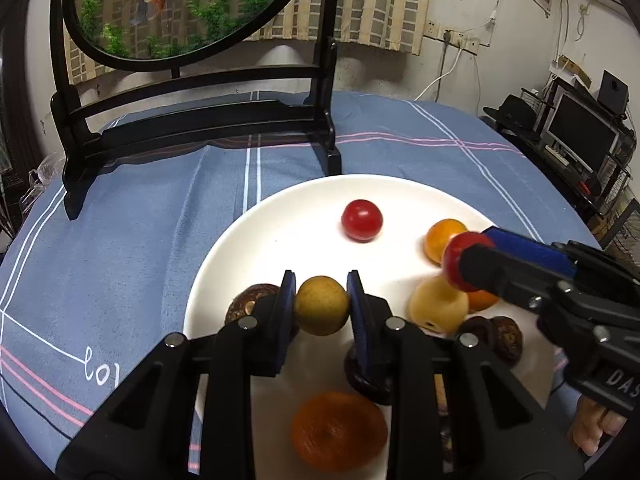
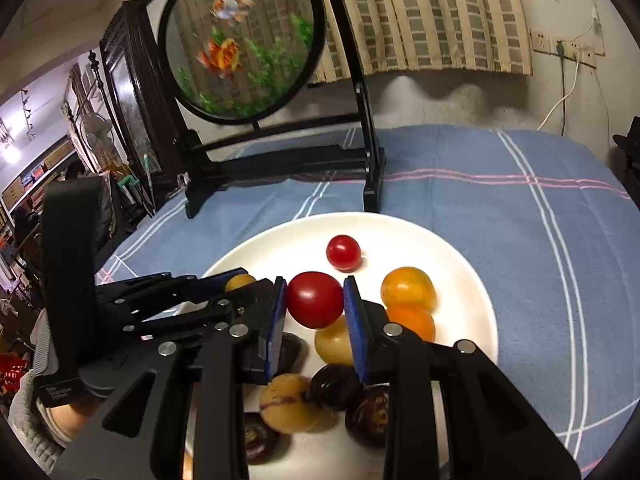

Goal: Organize fruits
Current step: 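Carry the yellow-green fruit to the plate with the left gripper while the right carries the tomato, then withdraw both grippers from the plate toward the remaining fruits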

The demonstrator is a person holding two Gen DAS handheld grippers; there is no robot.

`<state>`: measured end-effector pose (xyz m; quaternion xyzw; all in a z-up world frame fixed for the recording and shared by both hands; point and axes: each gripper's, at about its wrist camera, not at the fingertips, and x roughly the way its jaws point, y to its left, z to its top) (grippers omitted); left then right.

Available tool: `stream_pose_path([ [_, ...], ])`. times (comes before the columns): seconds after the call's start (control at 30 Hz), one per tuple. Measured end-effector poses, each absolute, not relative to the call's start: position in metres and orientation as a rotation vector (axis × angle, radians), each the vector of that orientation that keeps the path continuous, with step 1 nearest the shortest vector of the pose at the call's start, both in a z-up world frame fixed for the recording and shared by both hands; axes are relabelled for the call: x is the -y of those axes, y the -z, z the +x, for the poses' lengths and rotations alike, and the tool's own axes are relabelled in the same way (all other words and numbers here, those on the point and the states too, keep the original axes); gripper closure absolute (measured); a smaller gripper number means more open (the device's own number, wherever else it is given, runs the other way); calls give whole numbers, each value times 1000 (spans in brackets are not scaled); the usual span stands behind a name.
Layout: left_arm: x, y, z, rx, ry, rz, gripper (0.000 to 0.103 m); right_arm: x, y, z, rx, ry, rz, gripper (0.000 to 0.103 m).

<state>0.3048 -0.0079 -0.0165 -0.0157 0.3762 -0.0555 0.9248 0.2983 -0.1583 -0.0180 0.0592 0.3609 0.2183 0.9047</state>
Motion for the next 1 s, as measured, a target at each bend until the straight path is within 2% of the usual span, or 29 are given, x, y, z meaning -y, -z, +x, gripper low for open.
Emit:
stream_pose_path([
  [0.1,10,21,307,-763,100,-19,74,158,27,306,-767,-444,126,72],
  [0.13,12,21,307,-759,93,-6,70,159,29,308,-774,-446,132,71],
  [0.17,14,21,306,-752,85,10,63,160,30,308,-770,-448,136,71],
  [0.2,15,20,304,-736,75,20,45,160,30,308,-771,-447,135,71],
  [0.23,16,19,303,-720,59,29,41,160,30,309,-774,-447,135,67],
  [0.27,16,18,301,-708,56,32,40,162,29,309,-776,-444,141,58],
  [0.3,16,16,300,-707,56,32,40,163,27,308,-770,-425,142,37],
  [0.33,14,14,299,-703,63,22,40,165,26,306,-750,-415,145,36],
  [0.6,13,-1,280,-657,51,36,40,170,12,290,-721,-421,166,36],
  [1.0,12,-21,213,-596,56,44,32,174,-3,222,-697,-418,176,36],
])
